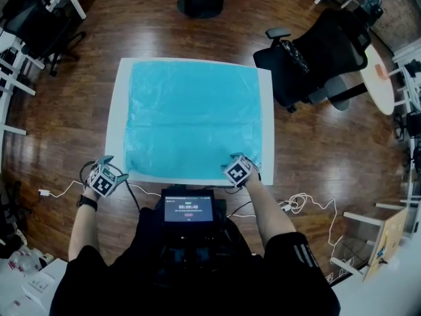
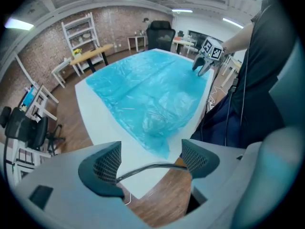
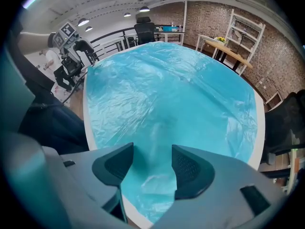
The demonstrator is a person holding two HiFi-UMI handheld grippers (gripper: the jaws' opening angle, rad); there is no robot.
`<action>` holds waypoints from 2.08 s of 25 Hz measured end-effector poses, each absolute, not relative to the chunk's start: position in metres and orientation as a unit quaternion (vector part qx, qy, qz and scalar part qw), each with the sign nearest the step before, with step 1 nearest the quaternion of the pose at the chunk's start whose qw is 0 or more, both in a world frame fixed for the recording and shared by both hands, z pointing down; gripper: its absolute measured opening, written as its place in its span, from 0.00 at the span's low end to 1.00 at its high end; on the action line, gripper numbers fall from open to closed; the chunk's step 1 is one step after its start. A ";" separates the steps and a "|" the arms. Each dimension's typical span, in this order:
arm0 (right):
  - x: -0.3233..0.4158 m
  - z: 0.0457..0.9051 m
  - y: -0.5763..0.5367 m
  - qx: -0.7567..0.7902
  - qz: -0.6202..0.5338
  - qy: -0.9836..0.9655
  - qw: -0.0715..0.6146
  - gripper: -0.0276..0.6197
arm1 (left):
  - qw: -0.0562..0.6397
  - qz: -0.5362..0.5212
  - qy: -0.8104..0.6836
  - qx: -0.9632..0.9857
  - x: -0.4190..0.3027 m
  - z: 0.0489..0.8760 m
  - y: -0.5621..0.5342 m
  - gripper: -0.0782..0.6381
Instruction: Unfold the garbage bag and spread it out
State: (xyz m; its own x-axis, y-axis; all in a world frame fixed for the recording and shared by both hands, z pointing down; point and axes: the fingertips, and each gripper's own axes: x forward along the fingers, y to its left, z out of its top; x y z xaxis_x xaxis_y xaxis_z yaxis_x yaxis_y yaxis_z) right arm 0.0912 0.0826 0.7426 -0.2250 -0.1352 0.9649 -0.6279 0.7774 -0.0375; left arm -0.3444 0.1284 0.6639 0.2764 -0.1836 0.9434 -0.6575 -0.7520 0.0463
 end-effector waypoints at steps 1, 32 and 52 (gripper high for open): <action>0.091 0.742 0.083 0.253 0.217 -0.753 0.568 0.49 | 0.219 0.535 -0.282 0.766 -0.351 0.660 0.121 0.67; 0.091 0.743 0.091 0.267 0.254 -0.739 0.563 0.49 | 0.172 0.612 -0.214 0.741 -0.282 0.732 -0.065 0.67; 0.093 0.738 0.087 0.280 0.259 -0.738 0.556 0.50 | 0.238 0.599 -0.167 0.746 -0.280 0.743 -0.061 0.75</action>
State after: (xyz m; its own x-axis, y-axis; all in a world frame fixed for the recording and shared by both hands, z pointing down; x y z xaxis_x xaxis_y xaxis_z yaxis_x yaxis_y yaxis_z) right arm 0.0934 0.0874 0.7377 -0.2238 -0.1255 0.9665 -0.7014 0.7093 -0.0704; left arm -0.2805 -0.0609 0.7430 0.2264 0.0363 0.9734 -0.5334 -0.8315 0.1551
